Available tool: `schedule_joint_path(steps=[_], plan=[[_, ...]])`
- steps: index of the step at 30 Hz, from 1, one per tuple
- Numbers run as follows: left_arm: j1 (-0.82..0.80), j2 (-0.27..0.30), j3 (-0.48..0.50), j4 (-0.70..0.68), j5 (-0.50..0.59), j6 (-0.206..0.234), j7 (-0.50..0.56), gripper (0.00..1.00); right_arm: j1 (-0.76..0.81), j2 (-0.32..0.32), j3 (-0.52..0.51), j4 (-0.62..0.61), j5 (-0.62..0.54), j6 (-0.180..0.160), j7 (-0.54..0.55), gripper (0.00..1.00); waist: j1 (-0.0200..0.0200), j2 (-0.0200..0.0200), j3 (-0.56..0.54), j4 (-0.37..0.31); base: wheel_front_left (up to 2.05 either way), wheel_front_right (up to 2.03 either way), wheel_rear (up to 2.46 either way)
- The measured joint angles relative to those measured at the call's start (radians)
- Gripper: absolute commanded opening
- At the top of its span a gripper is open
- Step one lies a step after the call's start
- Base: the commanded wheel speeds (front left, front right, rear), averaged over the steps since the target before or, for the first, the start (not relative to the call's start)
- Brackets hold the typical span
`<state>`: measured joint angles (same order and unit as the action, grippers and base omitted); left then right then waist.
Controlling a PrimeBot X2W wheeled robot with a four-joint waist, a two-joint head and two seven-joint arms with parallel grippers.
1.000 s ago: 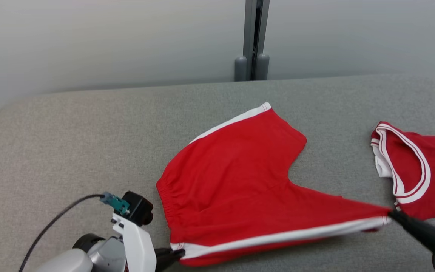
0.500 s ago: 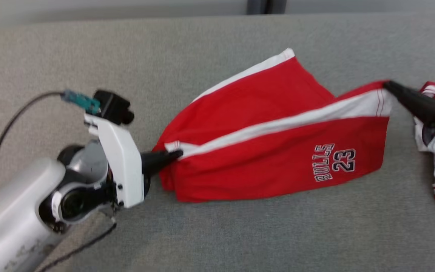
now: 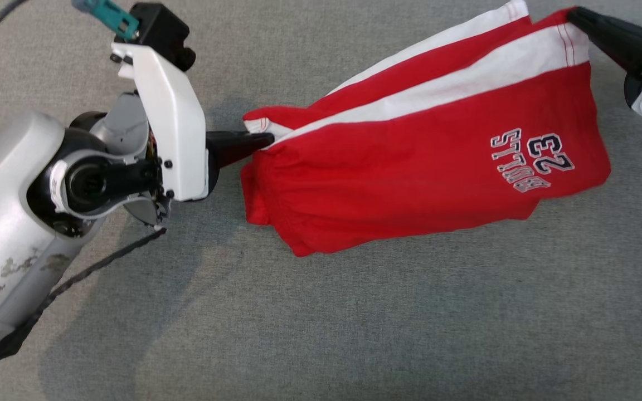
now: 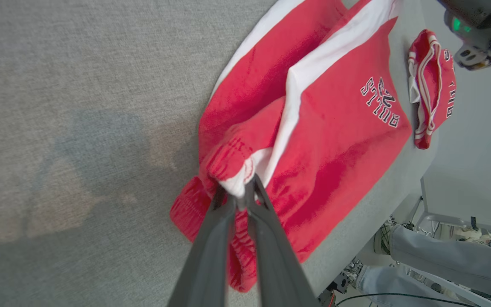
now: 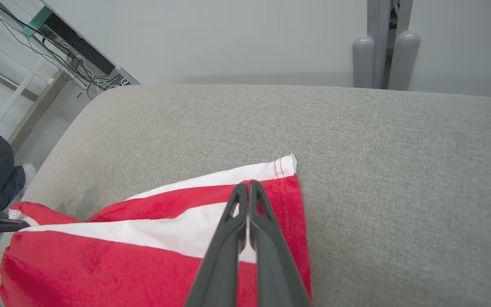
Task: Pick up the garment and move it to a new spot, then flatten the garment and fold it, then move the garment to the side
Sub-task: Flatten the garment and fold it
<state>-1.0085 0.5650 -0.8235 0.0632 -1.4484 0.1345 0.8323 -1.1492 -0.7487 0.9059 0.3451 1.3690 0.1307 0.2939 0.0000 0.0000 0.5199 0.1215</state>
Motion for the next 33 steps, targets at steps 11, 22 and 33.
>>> schedule_joint_path(steps=[11,22,33], plan=[[-0.046,-0.014,-0.001,0.053,-0.004,0.011,0.031,0.0,-0.082,0.05,0.022,0.137,-0.039,0.0,-0.05,0.0,0.0,0.0,0.037,0.038,0.0,0.0,0.0],[-0.038,-0.041,-0.006,0.073,-0.001,-0.011,0.009,0.71,-0.113,0.076,0.082,0.221,-0.052,0.0,-0.093,0.2,0.0,0.0,0.046,0.066,0.0,0.0,0.0],[-0.021,-0.016,-0.013,0.111,0.044,-0.048,-0.036,1.0,-0.078,0.098,0.115,0.231,-0.02,0.0,-0.21,1.0,0.0,0.0,-0.025,0.047,0.0,0.0,0.0]])
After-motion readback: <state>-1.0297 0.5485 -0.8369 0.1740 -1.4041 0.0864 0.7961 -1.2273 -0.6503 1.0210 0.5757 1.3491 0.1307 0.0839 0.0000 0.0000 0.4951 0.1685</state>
